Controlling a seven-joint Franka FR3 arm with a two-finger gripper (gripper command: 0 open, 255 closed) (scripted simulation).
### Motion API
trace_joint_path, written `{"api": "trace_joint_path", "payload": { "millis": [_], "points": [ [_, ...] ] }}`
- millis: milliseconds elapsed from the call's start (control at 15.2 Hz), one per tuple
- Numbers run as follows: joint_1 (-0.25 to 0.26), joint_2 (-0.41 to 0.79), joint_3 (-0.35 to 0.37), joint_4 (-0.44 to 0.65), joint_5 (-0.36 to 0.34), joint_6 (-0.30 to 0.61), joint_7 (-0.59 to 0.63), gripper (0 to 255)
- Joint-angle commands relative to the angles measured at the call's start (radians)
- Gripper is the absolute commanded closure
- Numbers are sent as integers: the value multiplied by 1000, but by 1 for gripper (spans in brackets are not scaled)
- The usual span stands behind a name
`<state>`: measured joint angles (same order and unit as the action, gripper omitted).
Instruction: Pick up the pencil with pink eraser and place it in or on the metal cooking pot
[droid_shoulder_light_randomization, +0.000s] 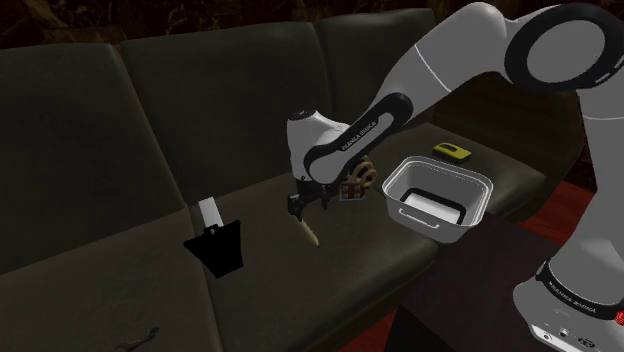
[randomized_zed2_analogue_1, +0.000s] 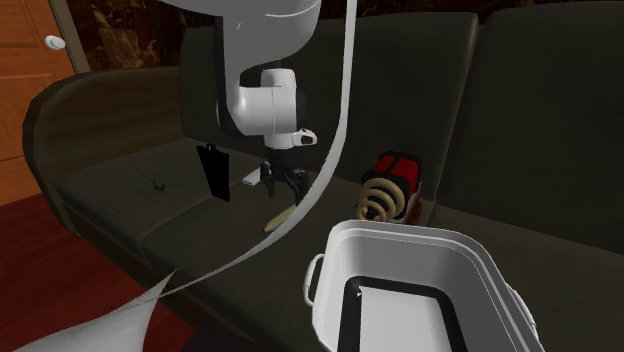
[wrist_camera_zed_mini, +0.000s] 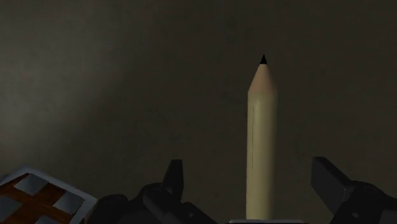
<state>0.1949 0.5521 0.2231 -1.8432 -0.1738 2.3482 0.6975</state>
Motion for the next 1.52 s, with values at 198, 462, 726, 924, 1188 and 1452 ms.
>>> {"api": "trace_joint_path", "payload": {
  "millis": [198, 462, 726, 924, 1188, 1452],
  "points": [
    [44, 154, -23, 151, -29, -5, 35, 0],
    [48, 192, -31, 155, -37, 29, 40, 0],
    [51, 217, -36, 160, -42, 49, 43, 0],
    [51, 217, -36, 160, -42, 49, 43, 0],
    [51, 217, -36, 160, -42, 49, 43, 255],
    [51, 217, -36, 159, -42, 49, 43, 255]
  ]
}}
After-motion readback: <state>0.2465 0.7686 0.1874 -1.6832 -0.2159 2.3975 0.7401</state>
